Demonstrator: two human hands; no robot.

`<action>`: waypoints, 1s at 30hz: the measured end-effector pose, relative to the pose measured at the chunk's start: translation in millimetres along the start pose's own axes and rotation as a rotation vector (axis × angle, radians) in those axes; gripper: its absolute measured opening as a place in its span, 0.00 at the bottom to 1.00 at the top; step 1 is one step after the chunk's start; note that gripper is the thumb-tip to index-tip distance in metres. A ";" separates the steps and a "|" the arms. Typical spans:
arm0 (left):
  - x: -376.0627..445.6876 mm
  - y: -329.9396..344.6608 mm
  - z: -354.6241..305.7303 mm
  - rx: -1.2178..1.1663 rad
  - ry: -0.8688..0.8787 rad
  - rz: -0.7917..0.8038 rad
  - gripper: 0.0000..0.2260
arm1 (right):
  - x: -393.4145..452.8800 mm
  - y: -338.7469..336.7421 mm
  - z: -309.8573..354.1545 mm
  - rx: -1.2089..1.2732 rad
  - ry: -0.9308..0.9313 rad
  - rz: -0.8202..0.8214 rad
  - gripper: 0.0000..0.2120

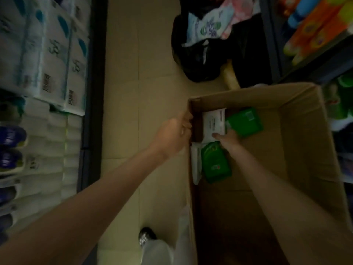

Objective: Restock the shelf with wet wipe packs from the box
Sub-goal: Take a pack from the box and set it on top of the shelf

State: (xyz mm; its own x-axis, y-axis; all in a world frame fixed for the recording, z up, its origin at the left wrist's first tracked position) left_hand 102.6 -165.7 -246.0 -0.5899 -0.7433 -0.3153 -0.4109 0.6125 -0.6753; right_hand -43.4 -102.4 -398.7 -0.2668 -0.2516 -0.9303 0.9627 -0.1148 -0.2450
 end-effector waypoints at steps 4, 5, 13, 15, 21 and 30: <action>-0.6 15.9 2.6 -0.008 -0.029 0.017 0.16 | 4.9 3.3 -4.9 0.143 0.007 0.041 0.16; -0.8 18.1 -1.0 -0.043 -0.055 0.020 0.16 | -3.1 1.1 -7.1 0.199 -0.001 0.089 0.15; 3.2 20.4 -23.4 -0.700 -0.371 -0.054 0.04 | -101.3 -22.7 2.3 0.172 -0.252 0.628 0.12; 2.3 14.3 -22.0 -0.664 -0.329 0.006 0.06 | -104.5 -20.1 3.2 0.039 -0.271 0.661 0.14; -4.1 -29.7 -2.5 -0.529 -0.249 -0.153 0.09 | -71.6 39.2 -10.9 -0.671 -0.311 0.415 0.37; -16.2 -19.8 8.3 -0.462 -0.232 -0.168 0.11 | -12.2 35.0 -57.1 -0.643 -0.179 0.006 0.14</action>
State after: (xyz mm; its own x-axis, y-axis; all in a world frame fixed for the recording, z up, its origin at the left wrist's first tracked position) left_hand 126.1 -168.0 -233.1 -0.3418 -0.8491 -0.4027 -0.7800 0.4953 -0.3824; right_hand -3.9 -48.4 -411.5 -0.2114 -0.4127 -0.8860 0.7844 0.4691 -0.4057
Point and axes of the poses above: each hand's wrist, its own x-axis towards the middle knuckle, its own y-axis out of the palm, z = x × y, the point moved 8 cm from there along x, towards the middle knuckle, and after that the axes turned 14 degrees about y, right-handed, at the moved point
